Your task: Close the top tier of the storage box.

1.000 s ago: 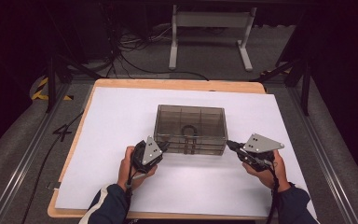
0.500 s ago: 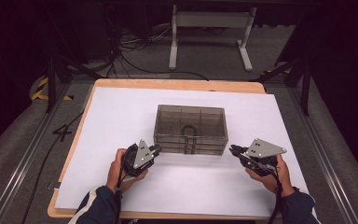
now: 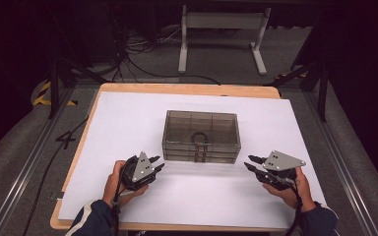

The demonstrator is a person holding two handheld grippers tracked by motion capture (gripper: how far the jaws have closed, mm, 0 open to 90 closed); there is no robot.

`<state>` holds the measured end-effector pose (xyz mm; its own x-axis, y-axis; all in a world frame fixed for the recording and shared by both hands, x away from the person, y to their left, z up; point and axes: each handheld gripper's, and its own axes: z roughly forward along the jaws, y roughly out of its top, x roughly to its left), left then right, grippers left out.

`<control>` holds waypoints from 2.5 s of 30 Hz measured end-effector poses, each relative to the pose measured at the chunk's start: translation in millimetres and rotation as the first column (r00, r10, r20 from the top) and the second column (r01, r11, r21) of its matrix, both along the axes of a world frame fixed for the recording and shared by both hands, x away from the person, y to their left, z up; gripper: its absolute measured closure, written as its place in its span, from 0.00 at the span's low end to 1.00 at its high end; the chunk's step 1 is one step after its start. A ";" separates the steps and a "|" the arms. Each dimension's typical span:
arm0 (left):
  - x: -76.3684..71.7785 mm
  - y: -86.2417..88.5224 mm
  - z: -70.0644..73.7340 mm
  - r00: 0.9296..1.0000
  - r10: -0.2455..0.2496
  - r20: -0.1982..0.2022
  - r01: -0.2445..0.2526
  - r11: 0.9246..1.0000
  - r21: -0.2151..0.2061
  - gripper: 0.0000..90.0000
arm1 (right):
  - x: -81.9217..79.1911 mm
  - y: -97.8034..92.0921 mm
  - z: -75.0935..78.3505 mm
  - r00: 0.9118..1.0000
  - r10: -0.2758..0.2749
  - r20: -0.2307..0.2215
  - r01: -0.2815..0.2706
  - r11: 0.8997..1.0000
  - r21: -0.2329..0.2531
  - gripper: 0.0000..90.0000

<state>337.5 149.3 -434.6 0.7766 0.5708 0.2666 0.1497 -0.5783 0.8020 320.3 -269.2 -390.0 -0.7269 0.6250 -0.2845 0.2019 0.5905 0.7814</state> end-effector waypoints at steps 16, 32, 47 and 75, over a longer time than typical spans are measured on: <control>-6.4 29.1 -1.9 0.999 0.046 -0.020 -0.045 0.998 0.049 0.51 | -9.1 -10.7 -10.3 1.000 -0.007 -0.002 0.007 1.000 -0.011 0.57; -14.4 51.9 -9.3 0.994 0.101 -0.052 -0.096 0.992 0.084 0.22 | -16.1 -30.6 -23.3 0.995 -0.096 -0.020 0.095 0.995 -0.009 0.30; -21.8 76.8 -18.8 0.990 0.098 -0.102 -0.087 0.991 0.105 0.11 | -25.5 -59.0 -33.4 0.986 -0.164 -0.019 0.164 0.986 0.021 0.19; -33.7 136.5 -25.9 0.977 0.163 -0.135 -0.172 0.983 -0.063 0.09 | -45.8 -114.6 -54.1 0.939 -0.341 -0.051 0.345 0.929 0.134 0.13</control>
<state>303.8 285.8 -460.5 0.6933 0.7100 0.1230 0.3443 -0.4764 0.8090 274.6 -383.8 -444.1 -0.4675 0.8693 -0.1606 0.3945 0.3677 0.8421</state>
